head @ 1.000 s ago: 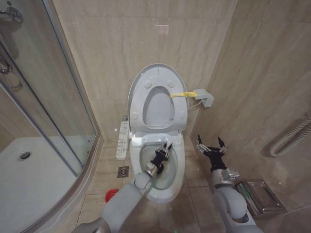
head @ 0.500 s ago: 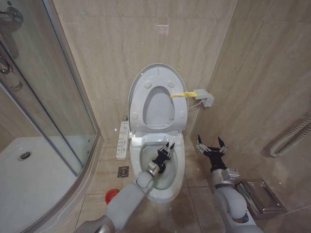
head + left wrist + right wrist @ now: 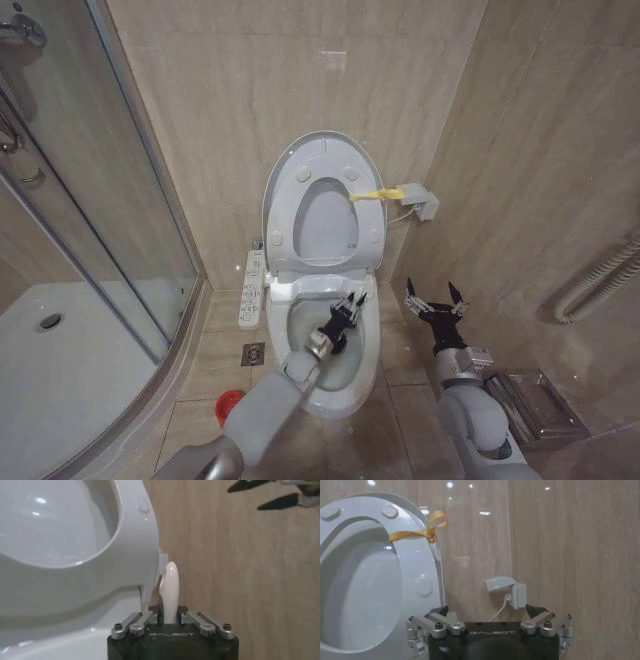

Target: Open the toilet lid, clean the toilet bowl with a toilet brush, close the toilet lid, and flush.

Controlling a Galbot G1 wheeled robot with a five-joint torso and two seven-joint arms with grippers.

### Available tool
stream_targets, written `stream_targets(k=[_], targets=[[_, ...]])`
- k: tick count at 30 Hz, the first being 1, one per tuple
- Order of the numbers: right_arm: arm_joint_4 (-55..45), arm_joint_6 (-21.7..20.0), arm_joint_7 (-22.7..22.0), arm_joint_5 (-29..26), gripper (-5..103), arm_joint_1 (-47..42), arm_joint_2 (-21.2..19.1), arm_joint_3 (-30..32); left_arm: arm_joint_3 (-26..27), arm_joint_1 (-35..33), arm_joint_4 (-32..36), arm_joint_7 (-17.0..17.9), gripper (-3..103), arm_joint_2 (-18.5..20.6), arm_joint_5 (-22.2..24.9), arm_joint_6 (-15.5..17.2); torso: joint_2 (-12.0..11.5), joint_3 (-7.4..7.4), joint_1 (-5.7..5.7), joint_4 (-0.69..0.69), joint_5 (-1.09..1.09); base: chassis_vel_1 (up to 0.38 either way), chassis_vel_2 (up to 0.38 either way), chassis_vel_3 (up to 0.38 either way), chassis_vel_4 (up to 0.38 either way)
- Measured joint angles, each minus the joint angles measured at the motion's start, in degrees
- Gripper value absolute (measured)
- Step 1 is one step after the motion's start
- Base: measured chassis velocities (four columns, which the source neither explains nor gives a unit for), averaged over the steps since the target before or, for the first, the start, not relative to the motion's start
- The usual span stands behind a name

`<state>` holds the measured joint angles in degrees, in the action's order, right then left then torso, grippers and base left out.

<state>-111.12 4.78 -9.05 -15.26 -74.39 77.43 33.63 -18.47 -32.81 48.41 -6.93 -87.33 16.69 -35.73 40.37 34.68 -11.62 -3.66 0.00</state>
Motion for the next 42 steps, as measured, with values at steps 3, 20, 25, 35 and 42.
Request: stream_targets(k=[3,20,25,35,42], targets=[[0.0,0.0,0.0,0.0,100,0.0,0.0,0.0,-0.4,-1.3,2.3,0.0,21,0.8,-0.4,-0.1,0.0,0.00,-0.01,0.02,0.00,0.000,0.000,0.000,0.000],[0.0,0.0,0.0,0.0,100,0.0,0.0,0.0,-3.2,-2.3,5.3,0.5,21,1.5,3.8,0.1,0.0,0.00,0.00,0.01,-0.01,0.000,0.000,0.000,0.000],[0.0,0.0,0.0,0.0,100,0.0,0.0,0.0,-1.9,-1.0,4.1,0.5,21,2.6,4.3,0.5,0.0,0.01,-0.01,0.00,-0.01,0.000,0.000,0.000,0.000],[0.0,0.0,0.0,0.0,100,0.0,0.0,0.0,-0.5,-1.9,8.3,1.4,20,3.4,2.2,0.2,0.0,0.01,-0.01,-0.01,-0.01,0.000,0.000,0.000,0.000],[0.0,0.0,0.0,0.0,100,0.0,0.0,0.0,-0.9,-4.3,6.4,0.8,20,2.6,2.8,-0.6,0.0,0.00,0.00,0.00,-0.01,0.000,0.000,0.000,0.000]])
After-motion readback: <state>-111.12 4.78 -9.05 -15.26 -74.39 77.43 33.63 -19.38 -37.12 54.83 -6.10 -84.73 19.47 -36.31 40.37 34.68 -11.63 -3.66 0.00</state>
